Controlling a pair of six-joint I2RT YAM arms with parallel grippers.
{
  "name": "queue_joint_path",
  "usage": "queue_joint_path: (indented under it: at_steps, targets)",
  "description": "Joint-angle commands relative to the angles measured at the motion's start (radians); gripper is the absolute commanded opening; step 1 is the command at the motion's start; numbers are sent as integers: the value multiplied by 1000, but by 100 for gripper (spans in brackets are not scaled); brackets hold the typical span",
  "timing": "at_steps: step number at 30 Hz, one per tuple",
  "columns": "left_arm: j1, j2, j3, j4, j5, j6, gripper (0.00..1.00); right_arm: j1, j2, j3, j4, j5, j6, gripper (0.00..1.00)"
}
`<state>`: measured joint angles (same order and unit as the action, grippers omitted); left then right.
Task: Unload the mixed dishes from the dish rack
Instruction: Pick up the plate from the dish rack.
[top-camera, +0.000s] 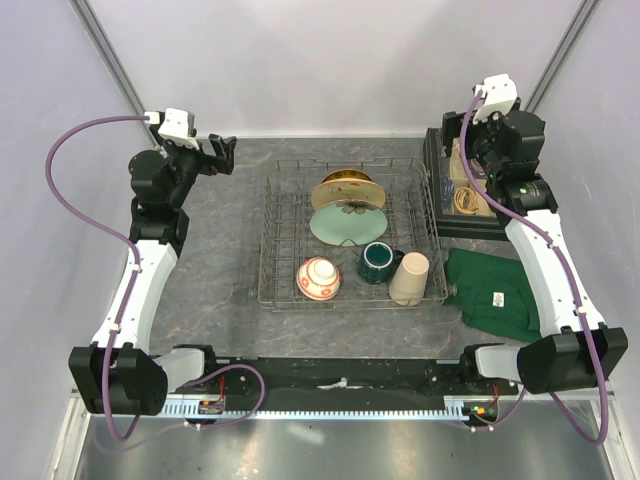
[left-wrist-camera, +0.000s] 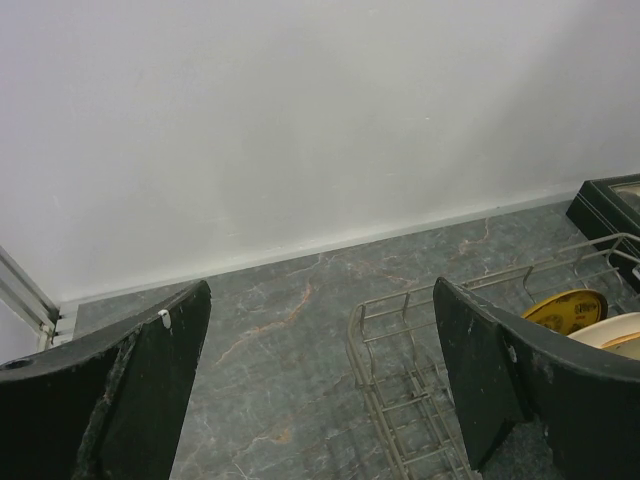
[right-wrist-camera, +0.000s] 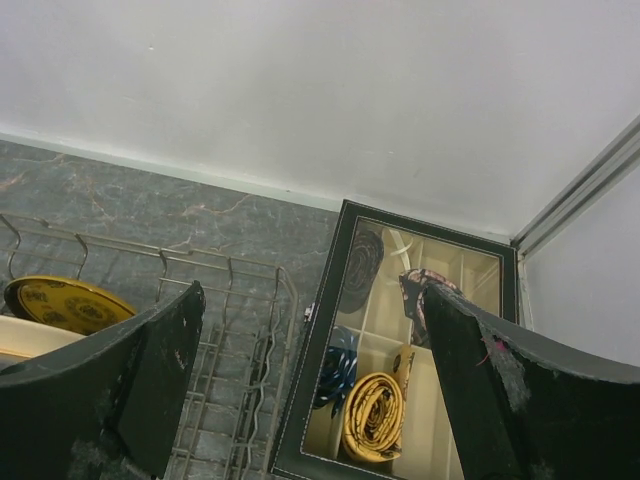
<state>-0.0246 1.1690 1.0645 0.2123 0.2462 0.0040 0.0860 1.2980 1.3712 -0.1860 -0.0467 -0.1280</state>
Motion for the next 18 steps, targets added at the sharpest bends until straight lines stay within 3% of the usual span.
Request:
queue_joint_path:
  at_steps: [1,5,10,18]
  targets:
    - [0,-2,2,42,5,-25,99,1,-6,22,19,-21,-4,98]
    - [0,-3,-5,36,10,-15,99,3,-8,14,16,-47,-13,98]
    - [0,-11,-9,-14,80,71,99,12,4,35,-62,-198,-87,98]
    - [0,4,25,-203,156,163,99,149,161,215,-475,-216,-321,98]
